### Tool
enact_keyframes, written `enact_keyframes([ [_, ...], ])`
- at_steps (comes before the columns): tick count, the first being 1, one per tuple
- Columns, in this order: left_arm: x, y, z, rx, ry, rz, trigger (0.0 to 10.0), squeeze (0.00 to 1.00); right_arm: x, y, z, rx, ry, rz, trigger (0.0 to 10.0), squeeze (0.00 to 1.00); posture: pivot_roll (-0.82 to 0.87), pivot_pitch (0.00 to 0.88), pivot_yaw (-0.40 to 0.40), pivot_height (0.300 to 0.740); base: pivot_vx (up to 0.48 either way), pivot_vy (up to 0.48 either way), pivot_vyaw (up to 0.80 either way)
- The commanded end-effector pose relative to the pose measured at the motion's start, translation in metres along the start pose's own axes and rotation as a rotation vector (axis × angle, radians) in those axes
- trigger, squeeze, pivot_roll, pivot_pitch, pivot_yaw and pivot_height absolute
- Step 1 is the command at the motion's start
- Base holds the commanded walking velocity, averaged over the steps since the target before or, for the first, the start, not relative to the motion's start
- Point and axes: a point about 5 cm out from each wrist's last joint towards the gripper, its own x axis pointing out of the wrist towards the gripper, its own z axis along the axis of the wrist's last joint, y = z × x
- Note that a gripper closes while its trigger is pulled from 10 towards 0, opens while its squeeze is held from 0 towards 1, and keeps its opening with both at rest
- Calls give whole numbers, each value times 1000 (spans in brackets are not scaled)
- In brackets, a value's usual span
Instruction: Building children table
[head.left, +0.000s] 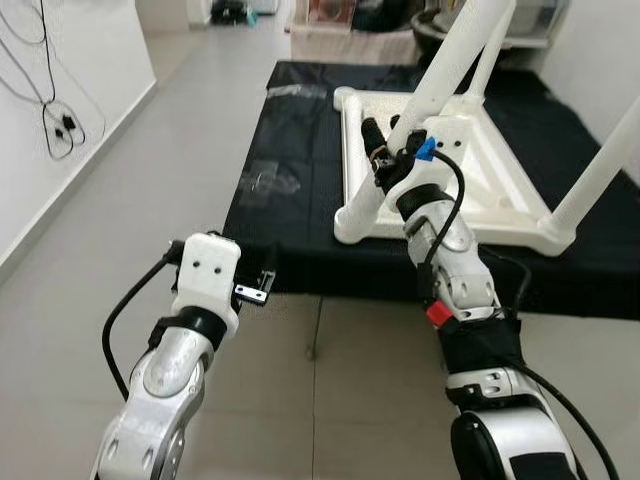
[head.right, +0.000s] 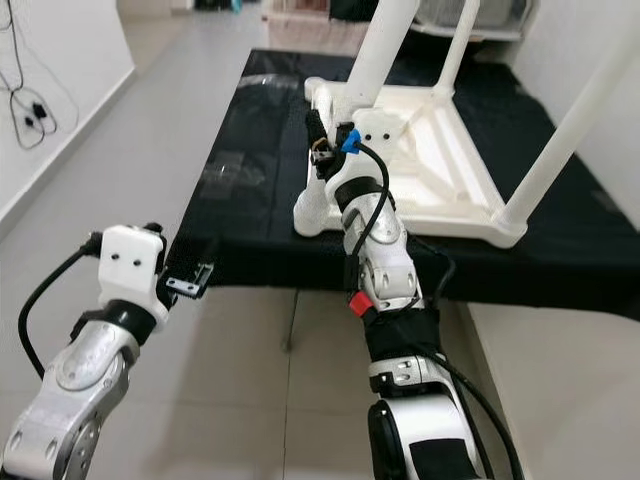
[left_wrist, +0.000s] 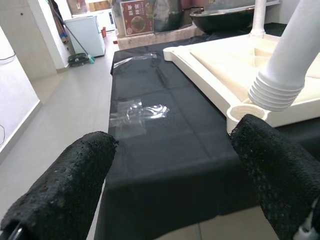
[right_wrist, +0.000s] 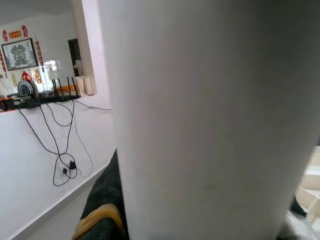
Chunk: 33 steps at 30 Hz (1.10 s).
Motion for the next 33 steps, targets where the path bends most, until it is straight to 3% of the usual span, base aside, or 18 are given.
enact_keyframes([
  [1, 1, 1, -3, 20, 6, 8, 10000, 0, 3, 4, 1, 16, -13, 12, 10000, 0, 118, 122, -52, 740, 341, 0, 0],
  [18, 2, 1, -5, 18, 13, 21, 10000, 0, 5, 9, 5, 39, -36, 24, 10000, 0, 119, 130, -53, 740, 334, 0, 0],
  [33, 1, 3, -9, -1, 32, 39, 10000, 0, 18, 10, 19, 58, -74, 88, 10000, 0, 120, 138, -55, 740, 0, 0, 0],
])
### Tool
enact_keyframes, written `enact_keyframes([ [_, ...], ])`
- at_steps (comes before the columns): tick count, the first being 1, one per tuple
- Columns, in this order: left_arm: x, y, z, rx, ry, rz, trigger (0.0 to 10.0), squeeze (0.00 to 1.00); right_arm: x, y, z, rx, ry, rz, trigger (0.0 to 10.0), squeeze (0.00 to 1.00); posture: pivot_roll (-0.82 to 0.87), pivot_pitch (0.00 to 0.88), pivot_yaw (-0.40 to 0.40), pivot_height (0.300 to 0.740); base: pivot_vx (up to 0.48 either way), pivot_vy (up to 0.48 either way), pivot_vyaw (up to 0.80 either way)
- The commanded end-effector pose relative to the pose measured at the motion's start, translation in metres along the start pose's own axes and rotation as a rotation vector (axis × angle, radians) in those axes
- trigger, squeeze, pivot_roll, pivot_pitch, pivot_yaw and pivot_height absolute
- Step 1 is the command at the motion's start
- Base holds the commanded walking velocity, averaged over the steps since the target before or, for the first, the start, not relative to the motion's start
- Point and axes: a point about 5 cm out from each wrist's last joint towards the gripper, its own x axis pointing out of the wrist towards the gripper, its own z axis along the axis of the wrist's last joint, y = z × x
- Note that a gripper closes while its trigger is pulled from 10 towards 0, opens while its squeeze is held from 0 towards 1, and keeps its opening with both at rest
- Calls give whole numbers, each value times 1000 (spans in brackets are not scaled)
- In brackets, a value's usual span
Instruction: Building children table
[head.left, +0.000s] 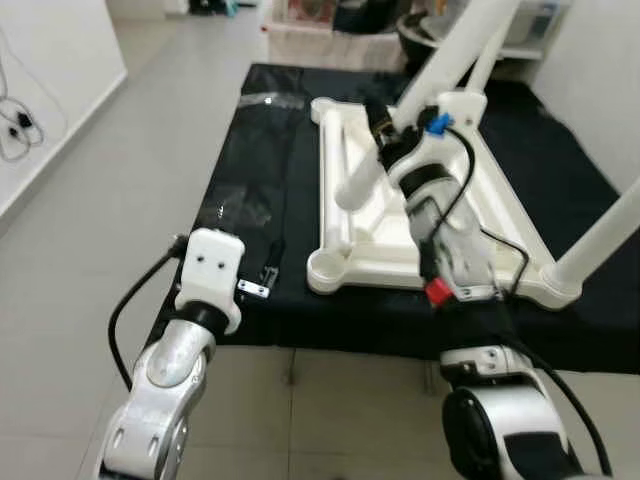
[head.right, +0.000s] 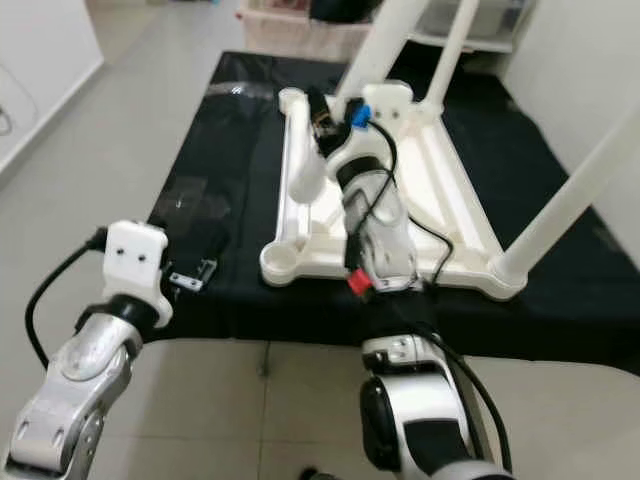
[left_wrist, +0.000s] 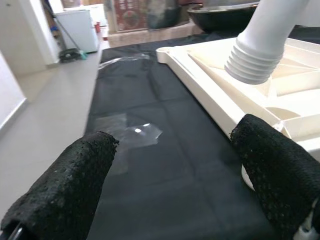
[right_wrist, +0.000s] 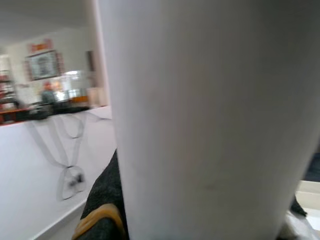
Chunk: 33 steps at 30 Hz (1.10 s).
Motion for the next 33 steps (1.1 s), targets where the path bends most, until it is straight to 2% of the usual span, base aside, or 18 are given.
enact_keyframes([
  [1, -2, -1, -2, 5, 12, -10, 10000, 0, 5, -3, 5, 6, -6, 44, 10000, 0, 120, 139, -56, 740, 0, 0, 0],
  [3, -2, -1, -2, 5, 12, -10, 10000, 0, 5, -3, 5, 6, -6, 44, 10000, 0, 120, 139, -56, 740, 0, 0, 0],
  [4, -7, -11, -1, -31, 11, -70, 10000, 0, 20, -9, 7, -13, 75, 183, 10000, 0, 117, 157, -63, 740, 0, 0, 0],
  [5, -7, -11, -1, -31, 11, -70, 10000, 0, 20, -9, 7, -13, 75, 183, 10000, 0, 117, 157, -63, 740, 0, 0, 0],
  [7, -11, -20, 2, -67, 5, -125, 10000, 0, 27, -13, 6, -26, 149, 270, 10000, 0, 119, 164, -65, 740, 0, 0, 0],
  [9, -16, -29, 4, -94, 6, -174, 10000, 0, 28, -16, 1, -73, 234, 339, 10000, 0, 121, 180, -67, 740, 0, 0, 0],
  [13, -20, -36, 6, -119, 9, -209, 10000, 0, 28, -20, -3, -105, 301, 376, 10000, 0, 118, 196, -71, 740, 0, 0, 0],
  [20, -29, -46, 12, -137, 9, -244, 10000, 0, 30, -18, 1, -65, 340, 464, 10000, 0, 125, 245, -78, 740, 0, 0, 0],
  [23, -34, -51, 16, -157, 13, -251, 10000, 0, 31, -10, 5, -1, 326, 602, 10000, 0, 129, 264, -83, 740, 0, 0, 0],
  [24, -34, -51, 16, -157, 13, -251, 10000, 0, 31, -10, 5, -1, 326, 602, 10000, 0, 129, 264, -83, 740, 0, 0, 0],
  [27, -39, -55, 17, -168, 23, -257, 10000, 0, 24, -2, 3, 19, 347, 810, 10000, 0, 133, 274, -81, 740, 0, 0, 0],
  [29, -39, -55, 17, -168, 23, -257, 10000, 0, 24, -2, 3, 19, 347, 810, 10000, 0, 133, 274, -81, 740, 0, 0, 0],
  [31, -42, -57, 18, -178, 31, -259, 10000, 0, 19, 3, 1, 51, 358, 938, 10000, 0, 134, 276, -80, 740, 0, 0, 0],
  [33, -42, -57, 18, -178, 31, -259, 10000, 0, 19, 3, 1, 51, 358, 938, 10000, 0, 134, 276, -80, 740, 0, 0, 0],
])
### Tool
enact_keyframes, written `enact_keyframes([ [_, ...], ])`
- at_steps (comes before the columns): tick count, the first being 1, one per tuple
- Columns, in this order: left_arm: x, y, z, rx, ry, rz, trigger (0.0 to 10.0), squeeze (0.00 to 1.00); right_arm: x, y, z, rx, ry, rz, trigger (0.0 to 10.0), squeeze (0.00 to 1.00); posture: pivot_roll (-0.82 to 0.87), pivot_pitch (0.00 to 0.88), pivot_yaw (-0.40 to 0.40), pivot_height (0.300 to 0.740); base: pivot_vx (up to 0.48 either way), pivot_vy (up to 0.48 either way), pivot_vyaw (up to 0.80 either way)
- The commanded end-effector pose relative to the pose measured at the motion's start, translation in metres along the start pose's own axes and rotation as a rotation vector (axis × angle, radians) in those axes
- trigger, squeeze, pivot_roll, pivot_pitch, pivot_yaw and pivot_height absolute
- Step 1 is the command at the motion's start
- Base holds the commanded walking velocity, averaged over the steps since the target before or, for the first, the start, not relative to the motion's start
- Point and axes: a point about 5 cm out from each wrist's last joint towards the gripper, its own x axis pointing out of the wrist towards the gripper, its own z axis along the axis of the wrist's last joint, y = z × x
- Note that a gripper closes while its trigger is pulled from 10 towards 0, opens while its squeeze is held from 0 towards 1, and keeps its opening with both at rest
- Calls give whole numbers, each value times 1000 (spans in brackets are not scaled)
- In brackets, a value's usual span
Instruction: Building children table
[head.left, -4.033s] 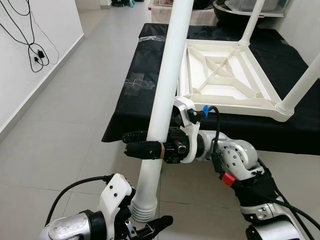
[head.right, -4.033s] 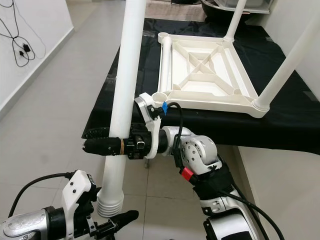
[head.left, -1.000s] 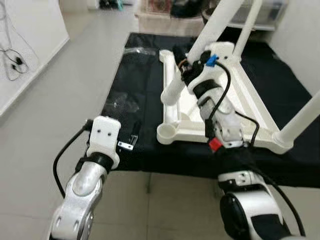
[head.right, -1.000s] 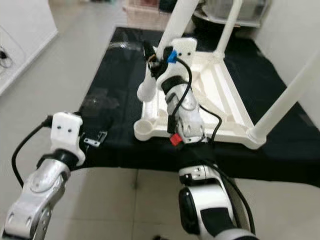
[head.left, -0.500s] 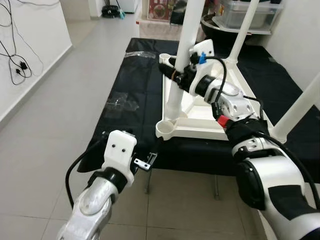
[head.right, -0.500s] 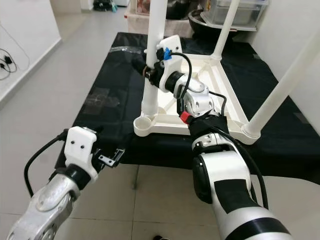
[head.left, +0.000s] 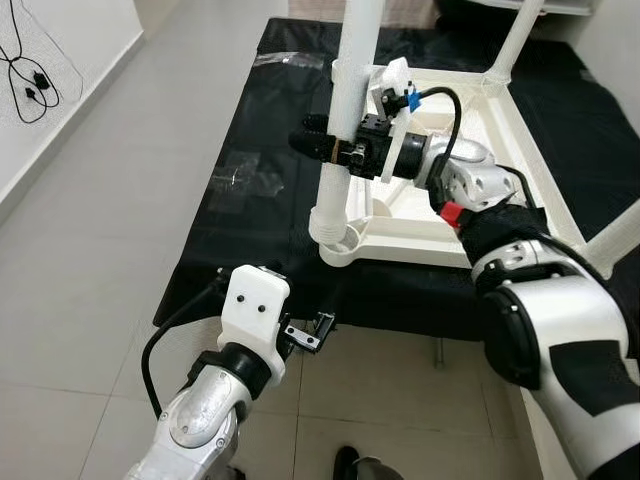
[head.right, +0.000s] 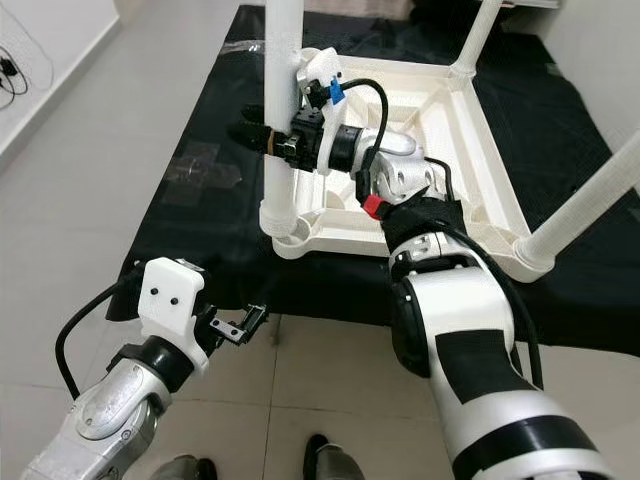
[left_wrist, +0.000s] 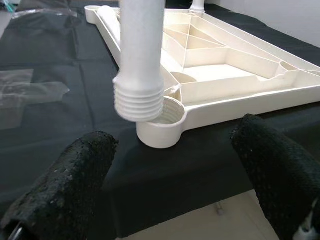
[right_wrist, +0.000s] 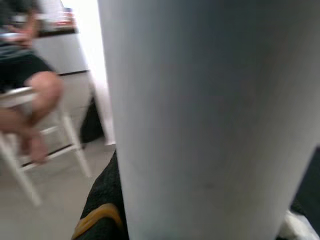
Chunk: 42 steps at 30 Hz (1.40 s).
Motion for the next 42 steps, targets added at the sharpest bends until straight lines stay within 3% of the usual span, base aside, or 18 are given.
enact_keyframes([
  [1, -2, -2, 0, -2, 8, 0, 10000, 0, 0, 2, -7, 18, 21, 22, 10000, 0, 134, 276, -80, 740, 0, 0, 0],
  [2, -3, -4, 0, -3, 13, -3, 10000, 0, 1, 8, -6, 24, 6, 140, 10000, 0, 144, 276, -81, 740, 0, 0, 0],
  [4, -5, -4, 0, 0, 17, -3, 10000, 0, 0, 9, -5, 24, 0, 173, 10000, 0, 148, 274, -83, 740, 0, 0, 0],
  [16, -7, -6, -2, 13, 38, -2, 10000, 0, -12, 4, 19, -16, -44, 225, 10000, 0, 145, 252, -78, 740, 0, 0, 0],
  [27, -6, -8, -2, 11, 42, -14, 10000, 0, -23, -1, 18, -50, -8, 180, 10000, 0, 150, 249, -72, 740, 0, 0, 0],
  [42, -5, -8, -2, 20, 41, -11, 10000, 0, -16, 0, 16, -91, -16, 154, 10000, 0, 150, 256, -85, 740, 0, 0, 0],
])
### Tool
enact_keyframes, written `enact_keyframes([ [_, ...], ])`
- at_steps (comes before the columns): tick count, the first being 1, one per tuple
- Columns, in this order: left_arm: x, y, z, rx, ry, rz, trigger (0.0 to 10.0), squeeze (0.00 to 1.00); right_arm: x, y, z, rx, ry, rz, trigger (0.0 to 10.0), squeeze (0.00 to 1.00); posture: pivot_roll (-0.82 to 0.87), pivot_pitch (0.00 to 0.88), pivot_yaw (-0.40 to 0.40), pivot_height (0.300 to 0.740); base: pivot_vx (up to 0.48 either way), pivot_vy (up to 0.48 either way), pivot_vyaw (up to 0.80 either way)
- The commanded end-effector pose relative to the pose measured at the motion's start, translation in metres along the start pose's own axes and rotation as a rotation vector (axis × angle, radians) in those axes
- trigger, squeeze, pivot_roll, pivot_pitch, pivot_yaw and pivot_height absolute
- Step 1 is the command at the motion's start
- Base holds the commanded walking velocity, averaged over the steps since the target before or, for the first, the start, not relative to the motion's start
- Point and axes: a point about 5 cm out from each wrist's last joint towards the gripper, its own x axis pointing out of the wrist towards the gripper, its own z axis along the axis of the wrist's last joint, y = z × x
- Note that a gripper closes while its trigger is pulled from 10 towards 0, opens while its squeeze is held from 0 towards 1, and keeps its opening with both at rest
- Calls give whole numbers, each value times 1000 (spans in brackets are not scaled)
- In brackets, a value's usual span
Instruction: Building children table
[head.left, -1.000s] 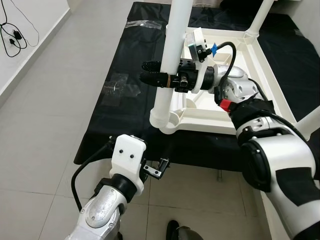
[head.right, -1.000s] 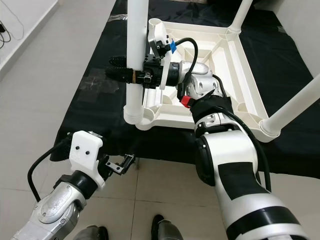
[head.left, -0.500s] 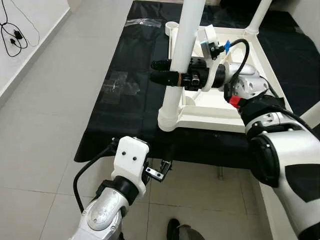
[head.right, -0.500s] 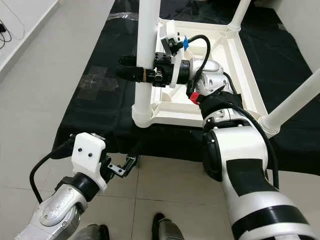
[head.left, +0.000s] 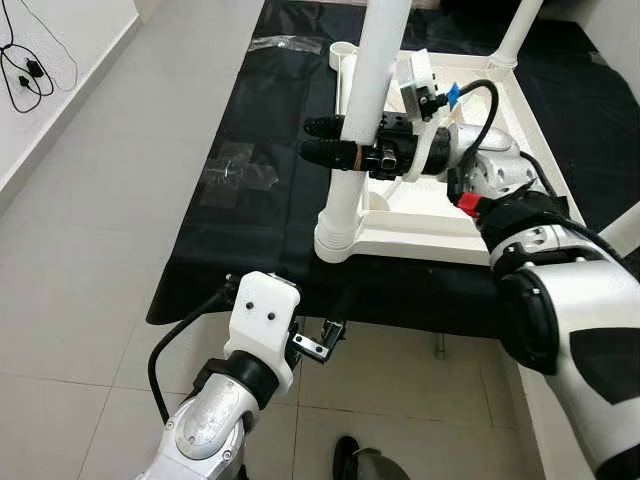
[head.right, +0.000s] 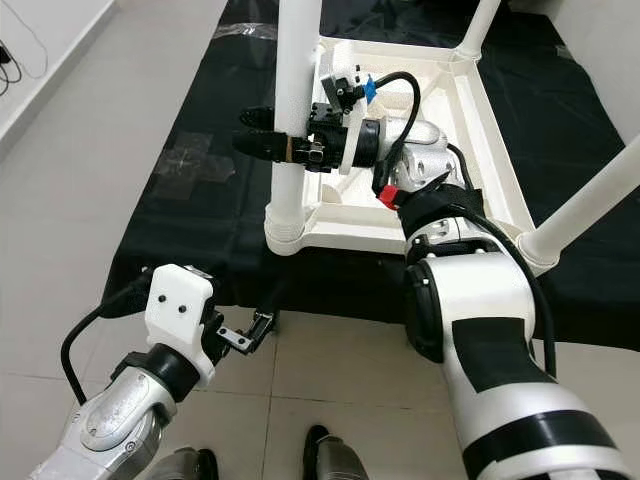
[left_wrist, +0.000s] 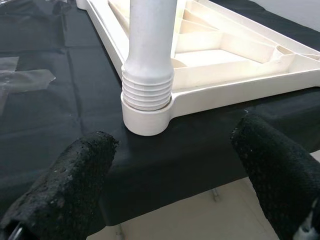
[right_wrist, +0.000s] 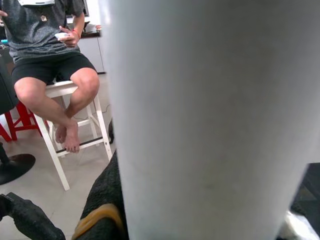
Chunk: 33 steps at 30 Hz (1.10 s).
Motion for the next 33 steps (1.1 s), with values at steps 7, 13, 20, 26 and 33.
enact_keyframes([
  [7, -1, -2, -3, 7, 18, -1, 10000, 0, 4, 3, -1, -21, 34, 54, 10000, 0, 144, 261, -83, 740, 0, 0, 0],
  [13, -1, -2, -3, 9, 18, 1, 10000, 0, 4, 5, -5, -29, 61, 70, 10000, 0, 146, 261, -83, 740, 0, 0, 0],
  [20, -2, -1, -3, 9, 19, 3, 10000, 0, 3, 4, -4, -54, 96, 77, 10000, 0, 146, 262, -83, 740, 0, 0, 0],
  [26, -1, -1, -4, 12, 18, 5, 10000, 0, 6, 7, -12, -68, 131, 89, 10000, 0, 144, 267, -78, 740, 0, 0, 0],
  [33, -2, 1, -4, 17, 18, 12, 10000, 0, 7, 3, -4, -73, 107, 55, 10000, 0, 140, 268, -82, 740, 0, 0, 0],
])
